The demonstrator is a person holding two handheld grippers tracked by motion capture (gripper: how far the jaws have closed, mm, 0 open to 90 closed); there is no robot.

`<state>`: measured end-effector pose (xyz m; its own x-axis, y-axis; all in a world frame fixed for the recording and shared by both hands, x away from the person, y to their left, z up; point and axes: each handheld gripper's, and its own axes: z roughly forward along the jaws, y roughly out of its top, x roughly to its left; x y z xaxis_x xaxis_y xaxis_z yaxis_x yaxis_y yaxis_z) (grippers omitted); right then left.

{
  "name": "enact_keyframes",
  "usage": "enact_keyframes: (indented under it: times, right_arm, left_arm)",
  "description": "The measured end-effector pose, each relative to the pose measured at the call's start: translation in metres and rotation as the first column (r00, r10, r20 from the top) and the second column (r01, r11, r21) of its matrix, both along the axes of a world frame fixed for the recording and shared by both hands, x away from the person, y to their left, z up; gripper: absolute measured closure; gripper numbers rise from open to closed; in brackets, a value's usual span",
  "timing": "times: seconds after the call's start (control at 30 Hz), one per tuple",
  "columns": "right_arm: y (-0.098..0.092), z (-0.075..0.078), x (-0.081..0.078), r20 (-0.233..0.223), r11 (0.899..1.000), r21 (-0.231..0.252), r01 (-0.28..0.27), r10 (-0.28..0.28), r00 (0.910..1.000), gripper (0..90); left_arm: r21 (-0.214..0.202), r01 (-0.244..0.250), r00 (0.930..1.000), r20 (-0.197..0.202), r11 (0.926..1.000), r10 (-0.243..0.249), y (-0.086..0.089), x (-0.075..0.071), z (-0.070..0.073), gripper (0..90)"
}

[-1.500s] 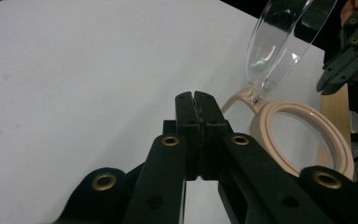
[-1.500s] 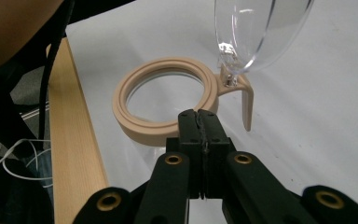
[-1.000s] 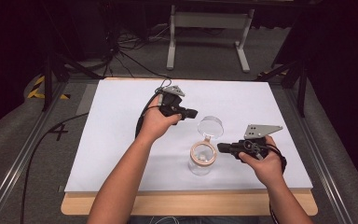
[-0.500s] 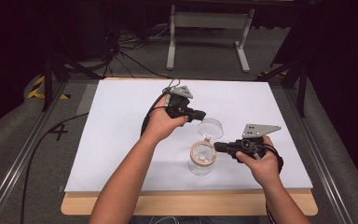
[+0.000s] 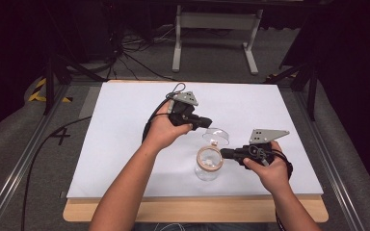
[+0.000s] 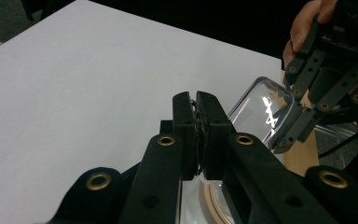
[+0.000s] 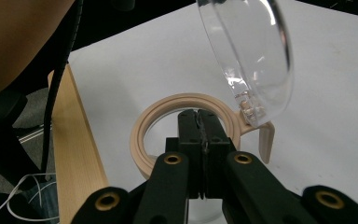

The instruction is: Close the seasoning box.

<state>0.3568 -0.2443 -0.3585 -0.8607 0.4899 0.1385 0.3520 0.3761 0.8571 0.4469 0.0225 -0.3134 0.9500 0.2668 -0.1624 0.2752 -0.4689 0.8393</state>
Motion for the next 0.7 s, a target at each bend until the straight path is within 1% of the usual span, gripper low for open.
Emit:
enact_keyframes:
  times: [0.03, 0.07, 0.1, 0.13, 0.17, 0.2, 0.23, 0.27, 0.33, 0.37, 0.43, 0.6, 0.7]
  right_arm:
    - [0.000, 0.000, 0.000, -0.001, 1.000, -0.001, -0.001, 0.001, 1.0000, 89.4]
    - [0.000, 0.000, 0.000, 0.001, 1.000, -0.002, -0.002, 0.002, 1.0000, 89.4]
    - [-0.001, 0.000, -0.001, -0.001, 1.000, -0.003, -0.004, 0.004, 1.0000, 89.4]
    - [0.000, 0.000, -0.001, -0.007, 1.000, -0.005, -0.010, 0.010, 0.9999, 89.4]
    - [0.000, 0.000, -0.002, -0.007, 1.000, -0.008, -0.013, 0.013, 0.9999, 89.4]
    - [0.001, 0.000, -0.002, -0.003, 1.000, -0.013, -0.016, 0.016, 0.9999, 89.3]
    - [0.001, 0.000, -0.003, -0.008, 1.000, -0.017, -0.018, 0.017, 0.9998, 89.3]
    - [0.001, 0.000, -0.004, -0.012, 0.999, -0.022, -0.023, 0.023, 0.9997, 89.4]
    - [0.002, 0.000, -0.005, -0.012, 0.999, -0.032, -0.029, 0.029, 0.9995, 89.3]
    - [0.002, 0.000, -0.005, -0.012, 0.999, -0.032, -0.029, 0.029, 0.9995, 89.3]
    - [0.003, 0.000, -0.006, -0.017, 0.998, -0.042, -0.039, 0.038, 0.9991, 89.3]
    - [0.004, -0.001, -0.008, -0.037, 0.995, -0.076, -0.066, 0.063, 0.9973, 89.3]
    - [0.004, -0.002, -0.008, -0.044, 0.994, -0.086, -0.071, 0.068, 0.9967, 89.3]
  left_arm:
    - [-0.003, 0.003, 1.0000, 0.001, 1.0000, -0.003, 0.000, -0.001, 0.000, 87.1]
    - [0.011, 0.013, 0.9999, -0.002, 0.9999, -0.013, 0.002, -0.002, 0.000, 87.1]
    - [0.003, 0.015, 0.9999, 0.001, 0.9999, -0.015, 0.002, -0.003, 0.000, 87.0]
    - [0.005, 0.014, 0.9999, -0.004, 0.9999, -0.014, 0.003, -0.004, 0.000, 86.8]
    - [0.010, 0.017, 0.9999, 0.001, 0.9998, -0.017, 0.004, -0.005, 0.000, 86.6]
    - [0.005, 0.016, 0.9999, -0.003, 0.9999, -0.016, 0.006, -0.006, 0.000, 86.4]
    - [0.017, 0.017, 0.9999, 0.002, 0.9997, -0.017, 0.008, -0.007, 0.000, 86.3]
    - [0.010, 0.010, 0.9999, -0.004, 0.9999, -0.010, 0.009, -0.008, 0.000, 86.1]
    - [0.004, 0.006, 1.0000, -0.004, 1.0000, -0.006, 0.011, -0.009, -0.001, 86.1]
    - [0.015, 0.009, 0.9999, -0.010, 0.9999, -0.009, 0.014, -0.011, -0.002, 86.1]
    - [0.016, 0.000, 0.9999, -0.012, 0.9999, 0.000, 0.017, -0.013, -0.004, 86.2]
    - [0.055, -0.004, 0.9997, -0.024, 0.9985, 0.006, 0.027, -0.021, -0.012, 87.0]
    - [0.057, -0.006, 0.9996, -0.028, 0.9983, 0.008, 0.032, -0.024, -0.015, 87.3]
